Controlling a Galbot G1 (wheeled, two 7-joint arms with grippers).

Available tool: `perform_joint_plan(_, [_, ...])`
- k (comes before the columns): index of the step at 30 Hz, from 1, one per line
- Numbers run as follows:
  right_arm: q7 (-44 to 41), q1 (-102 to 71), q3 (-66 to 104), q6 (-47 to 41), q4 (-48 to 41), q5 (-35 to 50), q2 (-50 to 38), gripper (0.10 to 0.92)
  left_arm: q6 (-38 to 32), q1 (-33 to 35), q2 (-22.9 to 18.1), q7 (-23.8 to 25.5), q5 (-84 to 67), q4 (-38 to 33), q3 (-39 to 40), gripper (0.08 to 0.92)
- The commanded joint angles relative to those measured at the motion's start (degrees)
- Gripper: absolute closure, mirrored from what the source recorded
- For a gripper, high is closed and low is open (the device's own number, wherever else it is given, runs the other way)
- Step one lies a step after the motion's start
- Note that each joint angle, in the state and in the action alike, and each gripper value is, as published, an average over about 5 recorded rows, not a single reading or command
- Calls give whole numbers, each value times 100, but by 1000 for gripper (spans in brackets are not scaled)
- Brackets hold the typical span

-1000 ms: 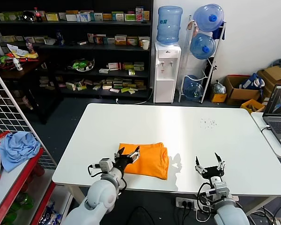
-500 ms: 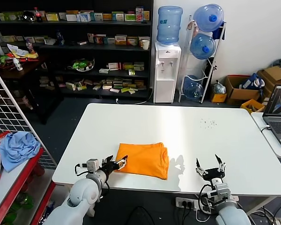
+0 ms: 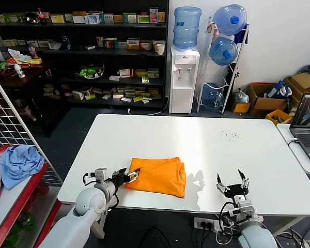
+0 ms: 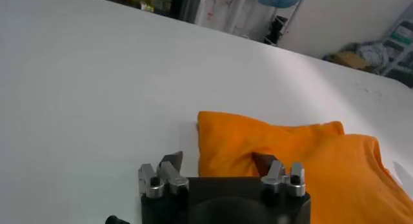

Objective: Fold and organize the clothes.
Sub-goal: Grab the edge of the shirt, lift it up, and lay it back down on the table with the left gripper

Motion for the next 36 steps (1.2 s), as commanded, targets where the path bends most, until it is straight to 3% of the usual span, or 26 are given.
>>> perform_joint_plan(1, [6, 17, -7, -12, 14, 13, -8, 203, 188, -149, 40, 212, -51, 163, -15, 336])
perform_joint_plan(19, [6, 1, -21, -27, 113, 76, -60, 203, 141, 48, 5, 172, -309, -201, -197, 847])
perform_joint_plan(27, [11, 193, -214, -90, 115, 150, -113, 203, 90, 408, 457, -234, -481, -498, -764, 877])
perform_joint_plan(32, [19, 422, -483, -163, 104, 170, -82, 203, 196, 581, 997, -596, -435, -622, -1288, 877])
perform_joint_plan(36, [16, 569, -690, -170, 48, 169, -64, 203, 283, 709, 1503, -606, -144, -611, -1654, 877])
